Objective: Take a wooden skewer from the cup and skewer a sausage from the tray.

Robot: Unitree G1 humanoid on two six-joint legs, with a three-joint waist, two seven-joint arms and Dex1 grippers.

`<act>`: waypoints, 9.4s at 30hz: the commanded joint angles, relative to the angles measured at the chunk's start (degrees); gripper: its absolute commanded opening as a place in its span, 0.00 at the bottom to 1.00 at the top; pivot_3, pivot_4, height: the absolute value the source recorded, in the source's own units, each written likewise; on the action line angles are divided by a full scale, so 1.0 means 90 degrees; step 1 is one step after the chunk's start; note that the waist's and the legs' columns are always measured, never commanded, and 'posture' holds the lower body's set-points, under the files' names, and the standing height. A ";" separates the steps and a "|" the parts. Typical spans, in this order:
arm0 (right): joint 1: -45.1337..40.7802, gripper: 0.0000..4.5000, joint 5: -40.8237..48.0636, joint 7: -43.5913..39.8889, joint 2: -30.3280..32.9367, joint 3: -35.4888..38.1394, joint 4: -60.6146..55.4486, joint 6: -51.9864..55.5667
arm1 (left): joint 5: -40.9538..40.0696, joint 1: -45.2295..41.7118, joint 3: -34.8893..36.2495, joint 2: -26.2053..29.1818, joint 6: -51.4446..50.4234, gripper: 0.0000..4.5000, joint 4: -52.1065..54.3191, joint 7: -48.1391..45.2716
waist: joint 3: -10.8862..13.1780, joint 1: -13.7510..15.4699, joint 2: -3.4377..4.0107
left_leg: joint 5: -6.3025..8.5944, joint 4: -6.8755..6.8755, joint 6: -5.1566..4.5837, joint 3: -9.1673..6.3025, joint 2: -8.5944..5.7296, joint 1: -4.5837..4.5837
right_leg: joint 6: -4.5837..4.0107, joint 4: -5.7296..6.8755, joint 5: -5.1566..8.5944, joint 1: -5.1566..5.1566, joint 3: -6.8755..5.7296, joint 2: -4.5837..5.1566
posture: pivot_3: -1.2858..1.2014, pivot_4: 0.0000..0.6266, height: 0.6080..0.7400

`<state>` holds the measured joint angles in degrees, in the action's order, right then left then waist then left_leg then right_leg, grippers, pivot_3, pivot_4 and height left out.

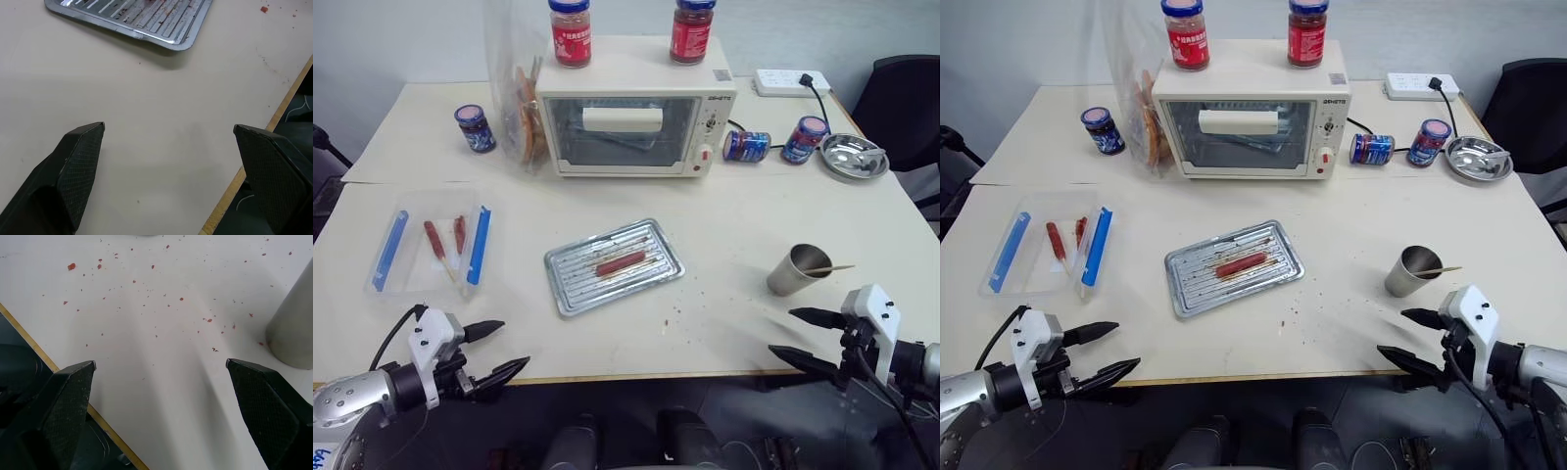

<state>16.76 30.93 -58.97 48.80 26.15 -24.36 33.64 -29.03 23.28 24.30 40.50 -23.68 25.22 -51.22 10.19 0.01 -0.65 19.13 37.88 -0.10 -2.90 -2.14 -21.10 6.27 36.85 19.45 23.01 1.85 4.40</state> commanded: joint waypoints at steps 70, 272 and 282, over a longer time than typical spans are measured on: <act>-0.1322 0.47 0.1967 0.5178 -0.2299 0.1196 -0.1035 0.0987 | -0.1497 -0.5873 -0.2970 -0.0695 -0.1752 1.00 -0.0659 -0.0855 | -0.0009 -0.0014 0.0023 | -0.0024 0.0015 0.0030 -0.0012 -0.0008 0.0001 | 0.0009 0.0014 -0.0004 -0.0010 -0.0005 -0.0008 | 0.52 0.24 1.00; -0.6312 0.00 0.9119 0.7226 -0.2799 -0.0688 0.2336 0.3774 | -0.1888 -0.5874 -0.2246 -0.1922 -0.1242 0.56 -0.0308 0.1203 | 0.0008 -0.0044 -0.0006 | -0.0036 0.0031 0.0033 -0.0015 -0.0007 -0.0076 | 0.0013 0.0022 -0.0007 0.0069 -0.0015 0.0000 | 0.52 0.24 1.00; -0.6288 0.00 0.9119 0.7245 -0.2829 -0.0692 0.2296 0.3752 | -0.2027 -0.5851 -0.2185 -0.1952 -0.1185 0.18 -0.0364 0.1155 | 0.0008 -0.0043 -0.0006 | -0.0036 0.0030 0.0033 -0.0015 -0.0007 -0.0076 | 0.0013 0.0021 -0.0007 0.0069 -0.0015 0.0000 | 0.52 0.24 1.00</act>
<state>-39.65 111.87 6.91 22.97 18.60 -2.26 67.54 -46.08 -28.67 3.51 23.01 -35.05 20.44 -40.44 10.26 -0.38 -0.71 18.80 38.15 0.19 -3.04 -2.20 -21.79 6.38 37.04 19.39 23.63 1.71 4.41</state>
